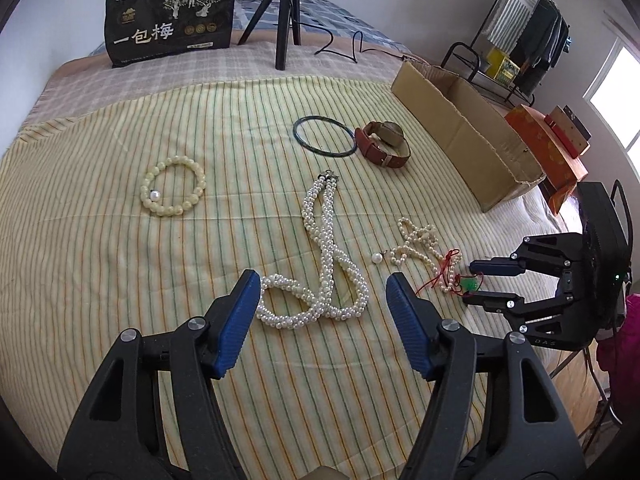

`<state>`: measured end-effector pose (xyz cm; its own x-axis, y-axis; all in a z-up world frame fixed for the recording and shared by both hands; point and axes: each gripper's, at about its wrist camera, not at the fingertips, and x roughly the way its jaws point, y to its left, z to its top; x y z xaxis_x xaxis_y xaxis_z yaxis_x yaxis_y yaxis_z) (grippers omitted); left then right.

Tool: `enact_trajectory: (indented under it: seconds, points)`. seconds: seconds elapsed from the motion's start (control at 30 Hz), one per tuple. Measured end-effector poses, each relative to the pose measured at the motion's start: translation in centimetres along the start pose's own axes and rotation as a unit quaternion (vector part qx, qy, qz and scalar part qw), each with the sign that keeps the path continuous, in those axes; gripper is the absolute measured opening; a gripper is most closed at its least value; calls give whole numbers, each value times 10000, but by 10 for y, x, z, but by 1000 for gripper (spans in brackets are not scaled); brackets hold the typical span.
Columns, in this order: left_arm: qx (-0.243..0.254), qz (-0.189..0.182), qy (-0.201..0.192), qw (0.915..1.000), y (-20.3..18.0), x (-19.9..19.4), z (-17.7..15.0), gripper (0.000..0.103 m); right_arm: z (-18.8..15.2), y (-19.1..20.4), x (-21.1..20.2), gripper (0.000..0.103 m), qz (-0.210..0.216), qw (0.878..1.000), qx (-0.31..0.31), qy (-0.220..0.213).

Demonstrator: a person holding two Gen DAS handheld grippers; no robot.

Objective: Organize jewelry
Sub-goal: 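Grasp the green jade pendant with the right tool while the left tool grasps the pearl necklace, then lift the pendant with the right tool while the left tool lifts the necklace toward the box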

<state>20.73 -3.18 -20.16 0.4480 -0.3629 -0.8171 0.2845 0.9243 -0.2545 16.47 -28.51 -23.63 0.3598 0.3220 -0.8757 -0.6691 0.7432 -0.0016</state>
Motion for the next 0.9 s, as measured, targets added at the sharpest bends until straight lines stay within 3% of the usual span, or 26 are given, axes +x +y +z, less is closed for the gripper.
enact_trajectory:
  seconds: [0.23,0.33,0.57,0.73,0.9]
  points:
    - [-225,-45,192,9996,1,29,14,68,1,0,2,24,17,10000,-19,-17]
    - [-353,-8,290,9990,4,39,19,57,1,0,2,24,21,10000,-7,-33]
    - [-421,31,442,9981,3,56,22,49,1,0,2,24,22,10000,-41,-11]
    - [-629,-16,451,9970,11,58,23,16,1,2,2,17,16,10000,-80,33]
    - [-666,-25,388,9970,13,53,21,8,0,5,0,15,-31,9999,-111,46]
